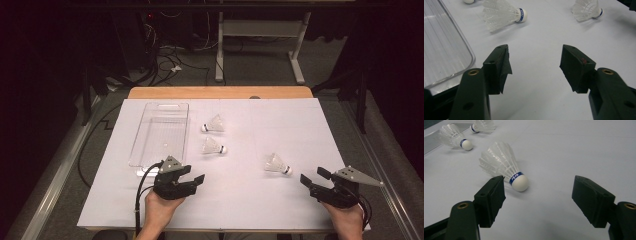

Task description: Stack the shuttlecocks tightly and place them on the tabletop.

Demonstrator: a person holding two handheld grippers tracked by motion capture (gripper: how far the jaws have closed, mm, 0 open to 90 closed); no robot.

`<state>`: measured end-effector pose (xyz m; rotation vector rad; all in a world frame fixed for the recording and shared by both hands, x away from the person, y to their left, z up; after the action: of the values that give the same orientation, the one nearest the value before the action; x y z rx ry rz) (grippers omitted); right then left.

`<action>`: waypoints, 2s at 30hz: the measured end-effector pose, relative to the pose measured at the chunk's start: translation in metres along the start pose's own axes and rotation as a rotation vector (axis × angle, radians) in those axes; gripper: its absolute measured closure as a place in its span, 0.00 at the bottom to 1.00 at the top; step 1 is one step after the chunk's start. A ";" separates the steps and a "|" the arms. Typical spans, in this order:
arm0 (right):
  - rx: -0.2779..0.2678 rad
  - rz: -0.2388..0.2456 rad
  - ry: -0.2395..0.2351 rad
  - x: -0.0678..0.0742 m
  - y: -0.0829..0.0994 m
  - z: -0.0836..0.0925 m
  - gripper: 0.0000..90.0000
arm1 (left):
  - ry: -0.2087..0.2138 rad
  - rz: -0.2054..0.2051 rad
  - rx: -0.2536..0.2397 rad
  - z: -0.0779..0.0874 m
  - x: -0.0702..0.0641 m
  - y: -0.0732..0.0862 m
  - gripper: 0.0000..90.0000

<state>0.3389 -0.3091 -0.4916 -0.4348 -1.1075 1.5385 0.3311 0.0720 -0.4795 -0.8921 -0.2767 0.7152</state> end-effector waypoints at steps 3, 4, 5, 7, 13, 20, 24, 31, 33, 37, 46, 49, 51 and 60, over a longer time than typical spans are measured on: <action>0.005 -0.004 -0.001 0.000 0.000 -0.001 0.30 | -0.005 -0.014 0.006 -0.003 -0.001 -0.005 0.46; 0.005 -0.006 -0.003 0.000 0.000 -0.001 0.30 | -0.008 -0.014 0.010 -0.004 0.000 -0.006 0.46; 0.006 -0.002 -0.005 0.000 0.000 -0.001 0.30 | -0.011 -0.014 0.011 -0.004 0.001 -0.008 0.46; 0.007 0.001 -0.007 0.000 0.000 -0.001 0.30 | -0.017 -0.015 0.018 -0.006 0.002 -0.012 0.46; 0.007 0.006 -0.009 0.001 0.000 -0.001 0.30 | -0.024 -0.014 0.030 -0.015 0.005 -0.023 0.46; 0.005 0.006 -0.010 0.001 0.001 -0.001 0.30 | -0.035 0.002 0.031 -0.019 0.011 -0.036 0.46; 0.005 0.008 -0.010 0.001 0.000 0.000 0.30 | -0.041 0.009 0.041 -0.022 0.015 -0.039 0.45; 0.005 0.010 -0.012 0.001 0.000 -0.001 0.30 | -0.051 0.017 0.038 -0.024 0.023 -0.049 0.45; 0.004 0.011 -0.012 0.001 0.000 -0.001 0.30 | -0.057 0.015 0.046 -0.025 0.026 -0.052 0.45; 0.004 0.012 -0.013 0.001 0.000 -0.001 0.30 | -0.067 0.007 0.046 -0.027 0.029 -0.060 0.45; 0.005 0.008 -0.015 0.002 0.001 0.000 0.30 | -0.072 0.023 0.053 -0.033 0.038 -0.073 0.45; 0.007 0.009 -0.015 0.002 0.001 -0.001 0.30 | -0.071 0.032 0.058 -0.036 0.042 -0.077 0.45; 0.008 0.005 -0.018 0.001 0.001 -0.001 0.30 | -0.068 0.042 0.050 -0.038 0.043 -0.081 0.45; 0.012 0.000 -0.022 0.000 0.001 -0.002 0.30 | -0.087 0.034 0.071 -0.046 0.053 -0.093 0.45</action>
<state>0.3399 -0.3083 -0.4935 -0.4113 -1.1147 1.5523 0.4349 0.0404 -0.4381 -0.8013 -0.3122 0.7922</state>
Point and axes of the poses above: each handheld gripper's, and its own axes: z roughly backward along the jaws, y roughly out of its underside, x roughly to its left, the point moved 8 cm from there along -z, roughly forward along the jaws, and after that the axes turned 11 degrees about -z, right-handed, at the moved point
